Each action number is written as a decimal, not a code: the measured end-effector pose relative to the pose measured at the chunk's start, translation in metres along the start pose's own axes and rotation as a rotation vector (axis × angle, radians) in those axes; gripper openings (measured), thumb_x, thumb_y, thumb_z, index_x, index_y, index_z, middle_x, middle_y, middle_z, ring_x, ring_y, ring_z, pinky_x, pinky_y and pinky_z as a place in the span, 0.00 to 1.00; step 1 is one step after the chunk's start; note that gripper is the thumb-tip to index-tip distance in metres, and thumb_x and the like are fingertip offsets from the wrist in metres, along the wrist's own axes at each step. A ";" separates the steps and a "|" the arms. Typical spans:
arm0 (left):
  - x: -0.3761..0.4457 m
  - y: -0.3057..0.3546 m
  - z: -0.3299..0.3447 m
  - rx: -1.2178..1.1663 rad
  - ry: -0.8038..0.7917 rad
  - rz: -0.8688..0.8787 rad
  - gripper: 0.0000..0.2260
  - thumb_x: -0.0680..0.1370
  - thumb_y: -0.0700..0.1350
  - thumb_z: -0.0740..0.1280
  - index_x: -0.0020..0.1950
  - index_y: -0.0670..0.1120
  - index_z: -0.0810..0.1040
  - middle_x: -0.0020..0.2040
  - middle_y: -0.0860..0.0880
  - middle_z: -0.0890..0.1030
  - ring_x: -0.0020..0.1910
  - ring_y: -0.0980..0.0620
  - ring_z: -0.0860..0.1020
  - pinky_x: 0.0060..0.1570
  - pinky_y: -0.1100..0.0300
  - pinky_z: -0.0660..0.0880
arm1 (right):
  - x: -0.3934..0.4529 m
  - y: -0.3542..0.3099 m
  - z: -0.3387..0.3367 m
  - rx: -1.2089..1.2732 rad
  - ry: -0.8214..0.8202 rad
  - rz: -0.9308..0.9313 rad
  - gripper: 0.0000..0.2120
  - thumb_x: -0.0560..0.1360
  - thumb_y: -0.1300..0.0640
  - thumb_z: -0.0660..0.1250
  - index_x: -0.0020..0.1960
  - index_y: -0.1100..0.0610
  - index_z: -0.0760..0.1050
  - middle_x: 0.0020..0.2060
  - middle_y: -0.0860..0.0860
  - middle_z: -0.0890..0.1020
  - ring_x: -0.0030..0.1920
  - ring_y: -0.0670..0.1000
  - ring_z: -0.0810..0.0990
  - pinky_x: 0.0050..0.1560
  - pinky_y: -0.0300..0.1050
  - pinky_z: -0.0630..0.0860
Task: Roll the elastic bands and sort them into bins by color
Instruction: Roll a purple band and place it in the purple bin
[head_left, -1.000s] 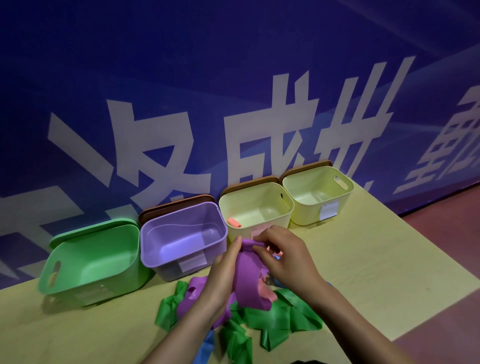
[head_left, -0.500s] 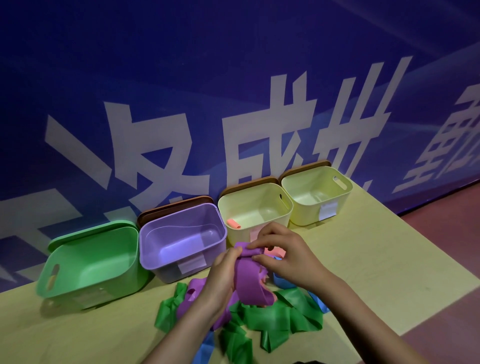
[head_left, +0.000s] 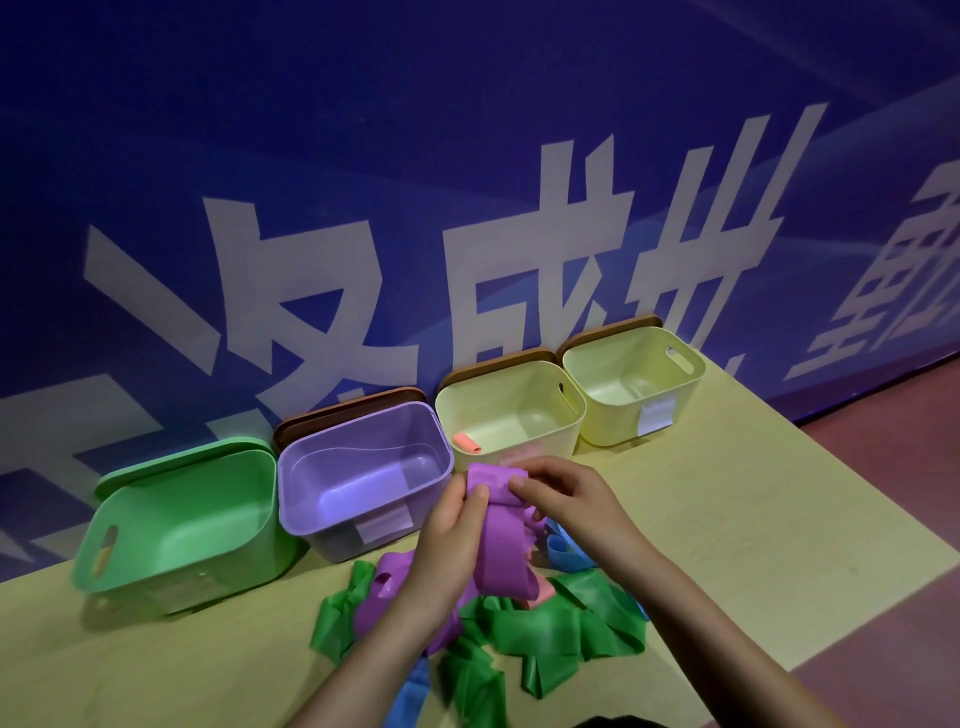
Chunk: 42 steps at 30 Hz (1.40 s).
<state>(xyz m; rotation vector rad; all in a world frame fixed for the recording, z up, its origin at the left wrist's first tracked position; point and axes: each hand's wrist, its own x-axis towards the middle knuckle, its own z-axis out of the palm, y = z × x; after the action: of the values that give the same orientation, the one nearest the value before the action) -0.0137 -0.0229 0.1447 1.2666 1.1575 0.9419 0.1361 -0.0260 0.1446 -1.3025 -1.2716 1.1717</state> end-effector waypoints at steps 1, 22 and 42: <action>-0.001 0.001 0.001 0.024 -0.009 0.018 0.08 0.83 0.44 0.57 0.52 0.50 0.75 0.44 0.47 0.80 0.41 0.54 0.79 0.41 0.63 0.74 | 0.000 0.000 0.001 -0.004 -0.022 0.005 0.04 0.75 0.61 0.69 0.48 0.59 0.82 0.37 0.51 0.82 0.36 0.46 0.78 0.38 0.39 0.74; 0.001 -0.001 -0.003 0.019 0.094 0.162 0.07 0.80 0.43 0.62 0.45 0.52 0.76 0.40 0.51 0.81 0.39 0.54 0.79 0.40 0.58 0.75 | -0.007 -0.001 0.020 -0.090 0.076 -0.217 0.06 0.74 0.60 0.69 0.40 0.61 0.75 0.30 0.53 0.74 0.32 0.44 0.70 0.32 0.36 0.67; 0.003 -0.001 0.000 -0.134 0.103 -0.235 0.13 0.77 0.56 0.64 0.45 0.50 0.83 0.45 0.45 0.85 0.45 0.46 0.82 0.44 0.55 0.76 | -0.003 0.007 0.012 -0.458 0.189 -0.485 0.02 0.74 0.56 0.68 0.45 0.50 0.78 0.36 0.37 0.75 0.36 0.41 0.73 0.37 0.30 0.67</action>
<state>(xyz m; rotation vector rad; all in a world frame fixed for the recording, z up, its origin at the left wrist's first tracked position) -0.0129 -0.0196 0.1436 0.9612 1.2708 0.9008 0.1253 -0.0294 0.1362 -1.2809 -1.6521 0.4196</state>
